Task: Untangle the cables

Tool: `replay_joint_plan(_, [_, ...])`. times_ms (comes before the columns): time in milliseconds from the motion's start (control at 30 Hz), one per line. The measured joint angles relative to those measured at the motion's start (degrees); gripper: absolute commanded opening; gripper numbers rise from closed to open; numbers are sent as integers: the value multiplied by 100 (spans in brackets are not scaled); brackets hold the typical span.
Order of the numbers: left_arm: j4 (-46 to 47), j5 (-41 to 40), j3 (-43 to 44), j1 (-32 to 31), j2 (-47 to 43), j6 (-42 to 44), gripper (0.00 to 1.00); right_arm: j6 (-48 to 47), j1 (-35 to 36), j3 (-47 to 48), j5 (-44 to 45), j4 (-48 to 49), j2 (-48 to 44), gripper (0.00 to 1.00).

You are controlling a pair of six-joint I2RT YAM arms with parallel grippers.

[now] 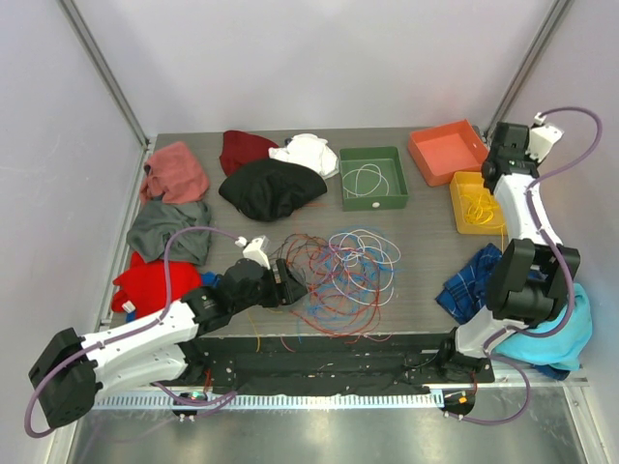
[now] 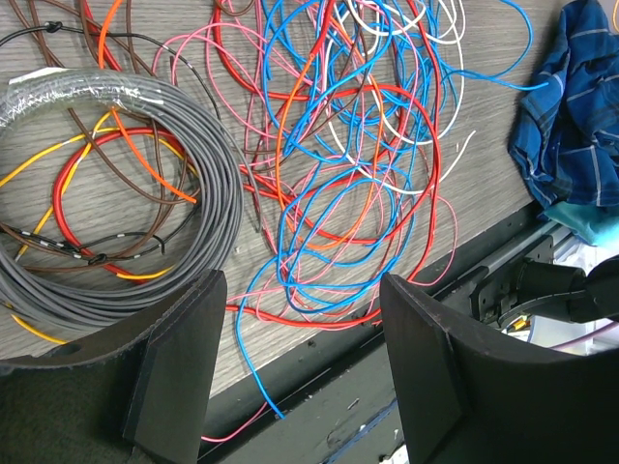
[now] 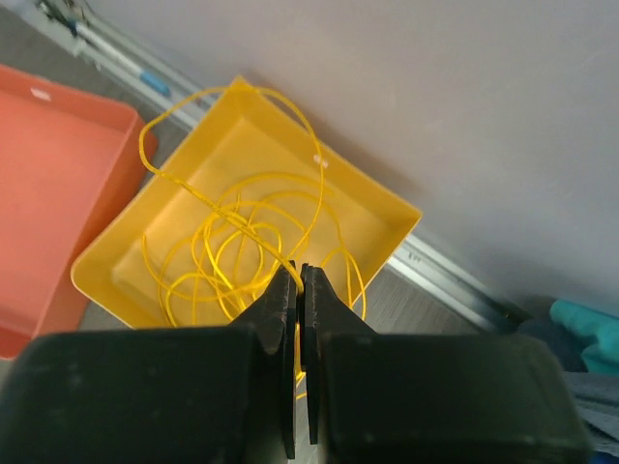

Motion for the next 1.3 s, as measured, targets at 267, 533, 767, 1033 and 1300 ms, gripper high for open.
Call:
replay_joint_plan(267, [-39, -28, -2, 0, -103, 7, 69, 393, 0, -754, -640, 374, 295, 1])
replay_joint_plan(533, [-37, -66, -4, 0, -76, 20, 69, 841, 0, -1193, -1305, 588, 654, 1])
replay_joint_plan(767, [-31, -39, 9, 0, 289, 48, 69, 1161, 157, -2070, -1644, 1327, -50, 1])
replay_joint_plan(1033, [-11, 46, 61, 0, 507, 48, 68, 1211, 273, -1554, -1606, 1655, -525, 1])
replay_joint_plan(1300, [-9, 39, 83, 0, 468, 44, 68, 1163, -83, -1384, -1574, 1690, -7, 1])
